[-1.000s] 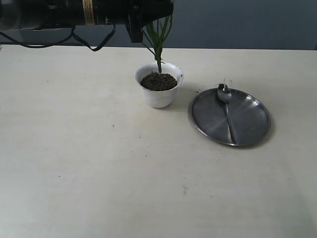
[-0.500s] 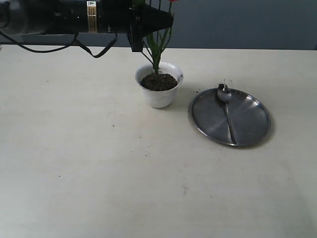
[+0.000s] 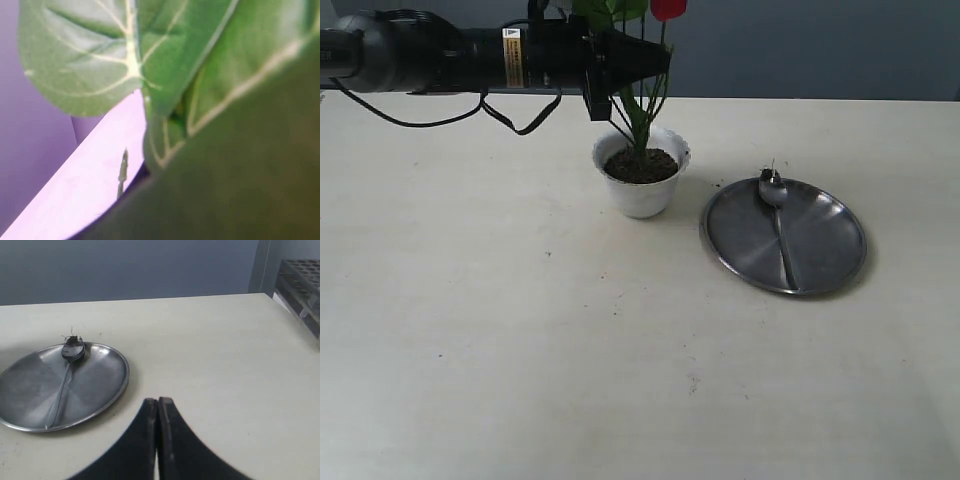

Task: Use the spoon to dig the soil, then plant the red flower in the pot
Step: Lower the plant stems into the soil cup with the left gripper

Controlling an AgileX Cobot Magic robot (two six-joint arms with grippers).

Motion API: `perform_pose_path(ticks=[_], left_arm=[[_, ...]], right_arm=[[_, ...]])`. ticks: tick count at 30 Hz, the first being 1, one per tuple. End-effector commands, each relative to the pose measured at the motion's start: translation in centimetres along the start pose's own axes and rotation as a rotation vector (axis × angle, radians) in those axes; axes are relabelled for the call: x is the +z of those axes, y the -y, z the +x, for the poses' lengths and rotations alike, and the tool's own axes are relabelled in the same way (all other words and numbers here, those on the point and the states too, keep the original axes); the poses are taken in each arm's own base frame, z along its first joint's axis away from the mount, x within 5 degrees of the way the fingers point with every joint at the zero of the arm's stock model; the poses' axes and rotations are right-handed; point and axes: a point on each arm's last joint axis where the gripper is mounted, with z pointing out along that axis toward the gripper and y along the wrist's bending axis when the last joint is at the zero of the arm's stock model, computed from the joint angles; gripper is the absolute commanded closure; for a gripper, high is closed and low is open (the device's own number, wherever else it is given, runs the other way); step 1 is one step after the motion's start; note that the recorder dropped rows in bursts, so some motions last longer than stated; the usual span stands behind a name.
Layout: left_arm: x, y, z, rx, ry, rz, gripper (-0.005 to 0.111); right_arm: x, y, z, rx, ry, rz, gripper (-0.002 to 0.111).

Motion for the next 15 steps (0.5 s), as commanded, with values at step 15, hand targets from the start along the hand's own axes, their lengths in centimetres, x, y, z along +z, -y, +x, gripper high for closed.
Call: perform_pose_path(ticks=[15], left_arm=[[0.7, 0.3, 2.9, -0.021, -0.054, 0.054, 0.106]], right_arm=[[0.0, 0.0, 0.0, -0.004, 0.008, 0.006, 0.109]])
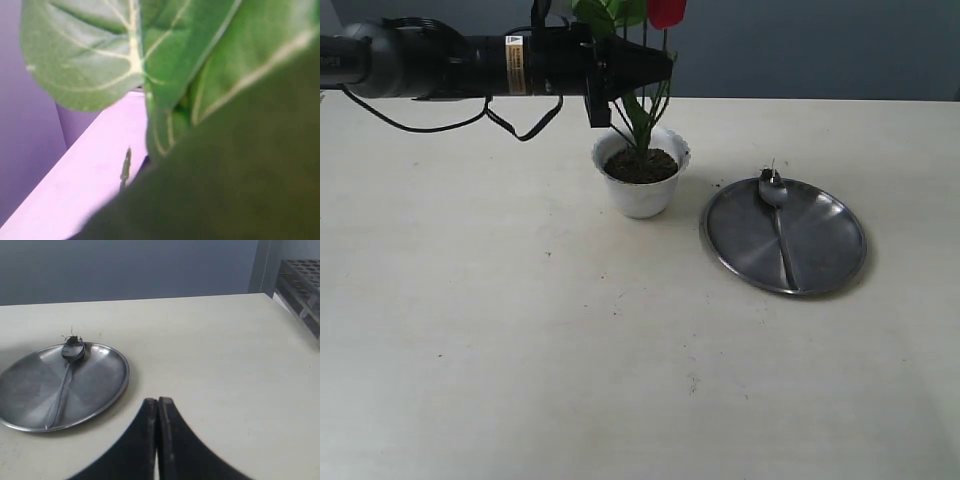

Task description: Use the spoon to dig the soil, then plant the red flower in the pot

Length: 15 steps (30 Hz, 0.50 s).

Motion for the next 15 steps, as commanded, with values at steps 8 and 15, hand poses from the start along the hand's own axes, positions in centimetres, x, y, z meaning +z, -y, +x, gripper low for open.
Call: perform_pose_path(ticks=[8, 15], left_arm=[[2.0, 1.0, 3.7, -0.012, -0.139, 0.044, 0.106], [1.5, 0.6, 3.7, -0.013, -0.144, 0.025, 0.106]], right_arm=[[0.0, 0.0, 0.0, -0.004, 0.008, 0.006, 0.109], [0.0, 0.0, 0.0, -0.004, 0.008, 0.006, 0.109]])
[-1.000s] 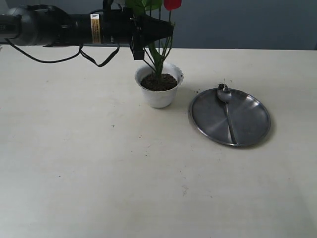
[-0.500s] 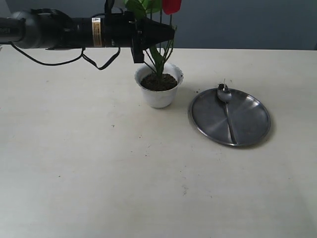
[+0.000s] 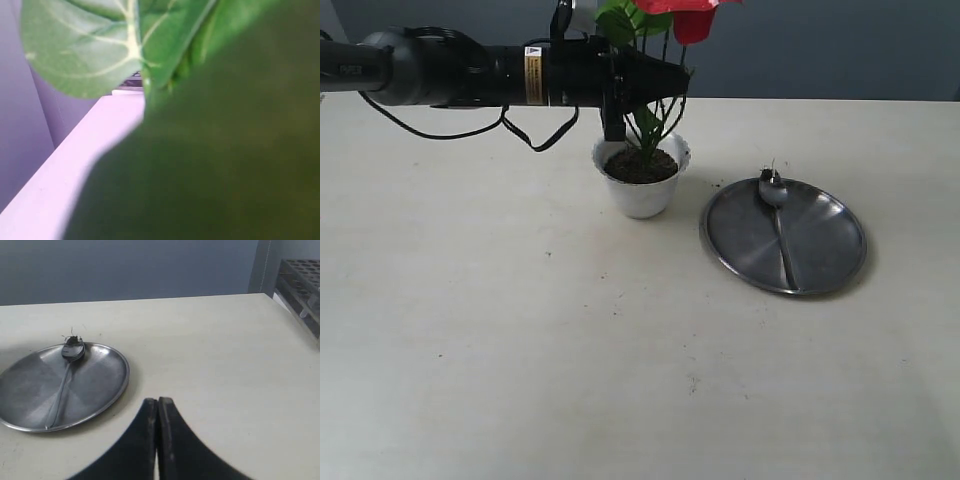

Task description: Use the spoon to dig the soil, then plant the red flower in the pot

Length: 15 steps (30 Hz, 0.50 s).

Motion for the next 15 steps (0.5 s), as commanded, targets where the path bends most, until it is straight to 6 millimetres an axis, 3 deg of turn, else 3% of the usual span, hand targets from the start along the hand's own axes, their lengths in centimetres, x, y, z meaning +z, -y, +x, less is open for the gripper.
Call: perform_pose_path(ticks=[1, 15], left_arm=[[-0.1, -0.1, 2.8, -0.027, -0.122, -0.011, 0.106], [-1.6, -1.0, 3.5, -0.047, -0.119, -0.039, 0.106]], right_arm=[[0.0, 0.0, 0.0, -0.004, 0.008, 0.006, 0.109], [0.0, 0.0, 0.0, -0.004, 0.008, 0.006, 0.109]])
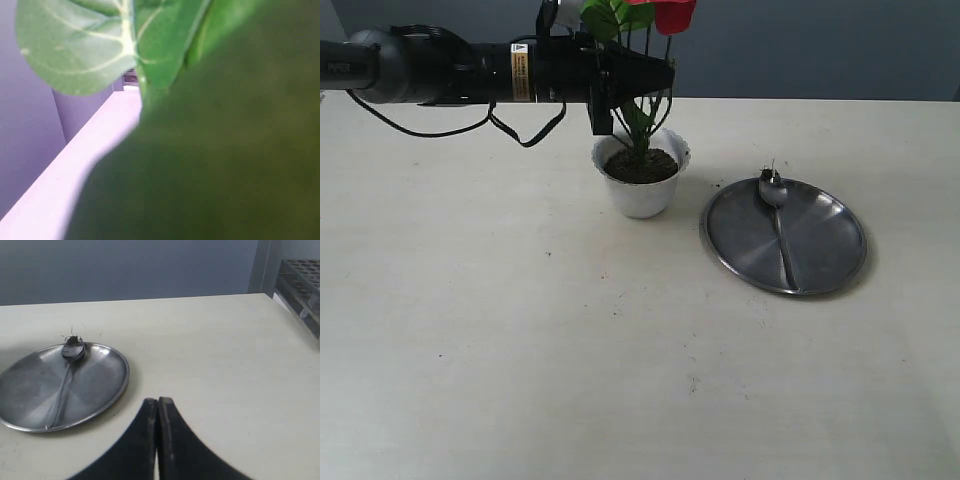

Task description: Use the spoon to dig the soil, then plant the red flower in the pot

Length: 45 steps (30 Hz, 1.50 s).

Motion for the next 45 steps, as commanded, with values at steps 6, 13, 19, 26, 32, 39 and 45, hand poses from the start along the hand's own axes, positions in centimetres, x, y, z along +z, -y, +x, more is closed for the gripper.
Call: perform_pose_path(ticks=[6, 13, 19, 26, 32, 39, 45], left_arm=[[0.2, 0.0, 5.3, -0.082, -0.116, 0.009, 0.106], [0.4, 0.1, 5.8, -0.092, -0.112, 0.02, 0.106], [0.4, 0.2, 5.9, -0.083, -0.115, 0.024, 0.106], [1.1, 0.6, 6.4, -0.078, -0.127, 0.032, 0.106], [1.1, 0.5, 6.8, -0.085, -0.134, 0.028, 0.106], [1.2, 0.5, 8.0, -0.103, -0.149, 0.021, 0.106], [1.2, 0.6, 8.5, -0.102, -0.155, 0.025, 0.106]], right_arm=[[0.0, 0.0, 0.0, -0.004, 0.008, 0.006, 0.109], [0.0, 0.0, 0.0, -0.004, 0.008, 0.006, 0.109], [0.0, 0.0, 0.0, -0.004, 0.008, 0.006, 0.109], [0.0, 0.0, 0.0, -0.004, 0.008, 0.006, 0.109], [0.0, 0.0, 0.0, -0.004, 0.008, 0.006, 0.109], [0.0, 0.0, 0.0, -0.004, 0.008, 0.006, 0.109], [0.0, 0.0, 0.0, -0.004, 0.008, 0.006, 0.109]])
